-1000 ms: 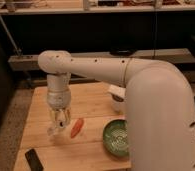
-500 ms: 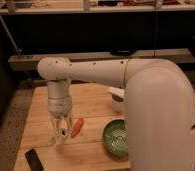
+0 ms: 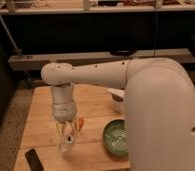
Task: Stand the bottle upright
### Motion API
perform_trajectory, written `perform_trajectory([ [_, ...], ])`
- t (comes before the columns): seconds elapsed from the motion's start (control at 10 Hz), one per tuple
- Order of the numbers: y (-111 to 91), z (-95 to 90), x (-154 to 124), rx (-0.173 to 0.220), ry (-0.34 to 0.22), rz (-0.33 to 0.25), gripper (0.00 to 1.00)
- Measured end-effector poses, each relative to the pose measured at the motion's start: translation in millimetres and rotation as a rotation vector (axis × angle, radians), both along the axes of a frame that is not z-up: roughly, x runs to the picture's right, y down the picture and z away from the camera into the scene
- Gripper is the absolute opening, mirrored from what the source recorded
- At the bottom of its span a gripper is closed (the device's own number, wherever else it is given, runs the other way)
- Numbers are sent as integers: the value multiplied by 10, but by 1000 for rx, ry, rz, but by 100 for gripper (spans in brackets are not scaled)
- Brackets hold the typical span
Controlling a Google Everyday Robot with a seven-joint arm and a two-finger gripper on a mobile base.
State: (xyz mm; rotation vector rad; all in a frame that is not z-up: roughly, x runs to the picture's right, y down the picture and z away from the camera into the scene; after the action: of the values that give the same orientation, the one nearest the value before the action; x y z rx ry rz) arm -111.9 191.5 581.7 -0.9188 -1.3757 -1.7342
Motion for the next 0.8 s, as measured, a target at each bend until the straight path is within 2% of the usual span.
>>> perform_trajectory([
  [0.3, 49, -19, 163, -34, 37, -16, 0],
  [0.8, 77, -27, 278, -70, 64, -40, 0],
])
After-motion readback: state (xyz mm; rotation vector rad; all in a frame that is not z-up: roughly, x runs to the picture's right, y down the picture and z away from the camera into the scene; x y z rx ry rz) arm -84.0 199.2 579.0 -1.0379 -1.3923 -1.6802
